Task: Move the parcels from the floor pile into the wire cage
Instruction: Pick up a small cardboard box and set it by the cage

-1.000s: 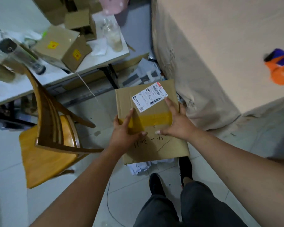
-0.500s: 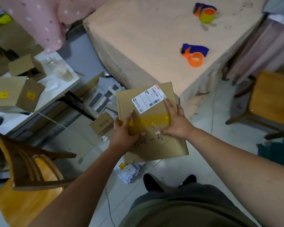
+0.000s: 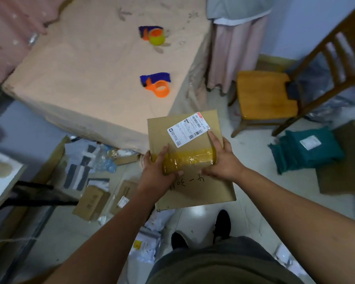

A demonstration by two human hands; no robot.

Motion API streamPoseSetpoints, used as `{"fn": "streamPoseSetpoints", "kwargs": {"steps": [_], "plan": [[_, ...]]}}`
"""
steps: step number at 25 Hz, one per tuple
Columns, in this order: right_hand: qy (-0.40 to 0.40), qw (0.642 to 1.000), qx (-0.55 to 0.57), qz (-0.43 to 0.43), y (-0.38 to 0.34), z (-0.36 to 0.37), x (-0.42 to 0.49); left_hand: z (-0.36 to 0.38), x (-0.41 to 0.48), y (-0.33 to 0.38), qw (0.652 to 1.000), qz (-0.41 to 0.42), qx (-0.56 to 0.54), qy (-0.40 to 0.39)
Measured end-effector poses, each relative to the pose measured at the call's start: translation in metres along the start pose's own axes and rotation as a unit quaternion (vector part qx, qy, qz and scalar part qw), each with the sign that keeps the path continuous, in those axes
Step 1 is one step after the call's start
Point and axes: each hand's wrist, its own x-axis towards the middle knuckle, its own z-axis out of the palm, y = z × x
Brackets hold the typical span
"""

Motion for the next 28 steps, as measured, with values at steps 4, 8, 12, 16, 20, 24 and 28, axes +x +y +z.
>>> {"fn": "streamPoseSetpoints", "kwargs": {"steps": [4,8,12,16,20,24,28], "plan": [[0.084,0.992,0.059,0.067,0.044,-0.022,-0.036,0.019,0.029,0.050,0.990,0.095,0.088,-0.059],[0.172,0.968,0.117,0.142,0.091,-0.047,-0.083,0.056,0.046,0.113,0.964,0.205,0.117,-0.121],[0.240,0.938,0.147,0.204,0.148,-0.077,-0.128,0.116,0.045,0.184,0.931,0.270,0.158,-0.190],[0.266,0.920,0.162,0.239,0.202,-0.111,-0.158,0.176,0.045,0.244,0.905,0.304,0.187,-0.232],[0.285,0.901,0.173,0.277,0.256,-0.148,-0.173,0.233,0.054,0.306,0.876,0.341,0.210,-0.270],[0.298,0.890,0.196,0.284,0.292,-0.175,-0.182,0.275,0.065,0.350,0.852,0.365,0.226,-0.299],[0.312,0.862,0.239,0.321,0.325,-0.194,-0.181,0.311,0.082,0.391,0.831,0.369,0.246,-0.337]]}}
